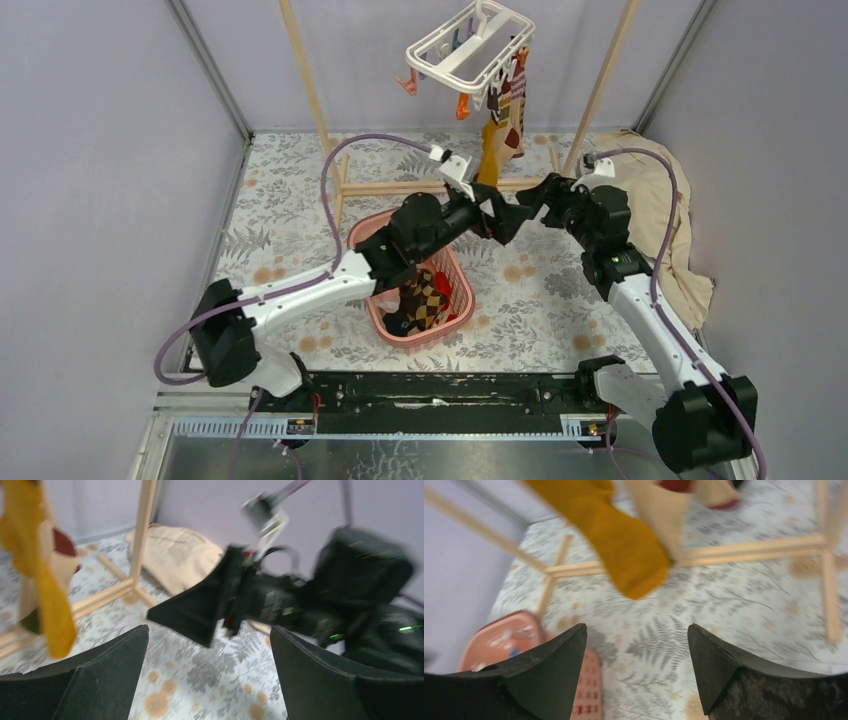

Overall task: Remove the socks clipped to the hanger
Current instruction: Adjust the hanger on the clothesline.

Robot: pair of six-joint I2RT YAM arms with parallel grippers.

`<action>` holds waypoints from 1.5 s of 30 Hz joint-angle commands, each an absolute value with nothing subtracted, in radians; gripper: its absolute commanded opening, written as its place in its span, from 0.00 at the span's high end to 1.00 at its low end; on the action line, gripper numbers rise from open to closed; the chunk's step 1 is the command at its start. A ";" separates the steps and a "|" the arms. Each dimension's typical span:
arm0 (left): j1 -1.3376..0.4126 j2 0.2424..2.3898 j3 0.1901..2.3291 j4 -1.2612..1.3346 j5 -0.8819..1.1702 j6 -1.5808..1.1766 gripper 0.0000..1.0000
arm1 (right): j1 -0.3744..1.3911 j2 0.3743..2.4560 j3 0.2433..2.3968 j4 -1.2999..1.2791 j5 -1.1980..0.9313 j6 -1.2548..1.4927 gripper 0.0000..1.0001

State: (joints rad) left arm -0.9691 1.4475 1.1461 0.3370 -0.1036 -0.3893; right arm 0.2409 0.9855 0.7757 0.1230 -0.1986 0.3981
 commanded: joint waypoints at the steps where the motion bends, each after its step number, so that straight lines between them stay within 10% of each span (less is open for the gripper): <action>1: -0.991 1.558 1.254 0.523 -0.106 -0.375 0.01 | 0.132 1.071 0.704 0.289 -0.073 0.500 0.19; 17: -0.838 1.837 1.567 0.698 -0.263 -0.229 0.01 | 0.069 1.276 0.693 0.532 -0.212 0.552 0.21; 45: -0.464 1.653 1.294 0.685 -0.218 -0.387 0.01 | 0.064 1.860 0.990 1.200 -0.280 0.593 0.23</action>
State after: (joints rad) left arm -0.4927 1.6756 1.2892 0.6350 -0.2420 -0.3656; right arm 0.0689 1.8301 0.9844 0.9386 -0.3229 0.5877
